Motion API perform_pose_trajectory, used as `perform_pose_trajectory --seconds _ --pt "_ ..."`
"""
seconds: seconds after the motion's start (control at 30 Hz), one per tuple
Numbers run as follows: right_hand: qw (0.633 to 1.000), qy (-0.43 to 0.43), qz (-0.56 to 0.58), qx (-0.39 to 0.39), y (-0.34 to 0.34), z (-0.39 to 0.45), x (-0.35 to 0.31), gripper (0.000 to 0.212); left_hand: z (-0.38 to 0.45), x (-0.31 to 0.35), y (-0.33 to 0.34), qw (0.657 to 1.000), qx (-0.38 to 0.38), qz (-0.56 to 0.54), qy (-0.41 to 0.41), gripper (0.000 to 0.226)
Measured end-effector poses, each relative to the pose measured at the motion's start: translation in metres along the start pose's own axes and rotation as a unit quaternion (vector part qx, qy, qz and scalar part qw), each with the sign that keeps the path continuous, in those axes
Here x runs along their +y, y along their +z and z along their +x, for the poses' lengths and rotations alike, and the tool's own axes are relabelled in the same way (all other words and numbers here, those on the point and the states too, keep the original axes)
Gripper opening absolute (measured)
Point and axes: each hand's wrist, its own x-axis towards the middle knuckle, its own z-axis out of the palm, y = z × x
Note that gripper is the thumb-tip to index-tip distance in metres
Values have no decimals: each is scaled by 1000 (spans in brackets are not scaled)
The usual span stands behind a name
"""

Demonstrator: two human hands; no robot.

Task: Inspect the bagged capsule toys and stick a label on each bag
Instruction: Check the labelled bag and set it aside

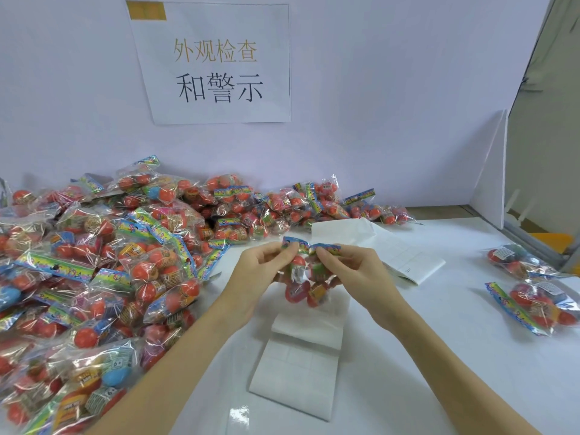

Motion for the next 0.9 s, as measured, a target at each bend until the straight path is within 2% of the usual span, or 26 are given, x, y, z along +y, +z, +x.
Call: perform_pose_trajectory --seconds 0.13,0.27,0.4,0.47,0.5,0.57,0.63,0.7,0.77,0.8,0.83,0.9 --pt "999 15 -16 23 1 1 0 26 2 -4 1 996 67 17 58 23" --pt "1000 7 -3 23 4 1 -1 27 2 -3 3 994 79 17 69 22" --pt "990 -49 -96 86 2 2 3 10 3 -4 -1 990 129 -9 64 26" --pt "984 -83 -111 116 1 2 3 13 3 -4 -3 984 162 -17 71 29" --pt "984 -98 -107 104 2 2 3 15 2 -4 -2 982 169 -15 77 29" --pt "988 -115 -95 49 7 0 4 12 -1 0 3 985 148 -17 92 34" --pt "992 -100 -77 13 12 -3 4 17 -4 3 9 991 65 -46 108 49" --pt "996 -73 -41 15 12 -3 3 22 -7 4 11 991 -21 -76 112 57" --pt "997 -62 -13 41 9 -3 1 26 -9 2 13 988 -28 -37 146 38" --pt "997 -55 5 54 7 -2 0 25 -9 1 14 983 0 16 181 23" --pt "997 -46 29 62 5 -1 0 20 -9 -1 14 973 39 76 215 19" --pt "995 -22 83 55 2 0 -1 17 -6 -5 13 948 120 176 238 36"
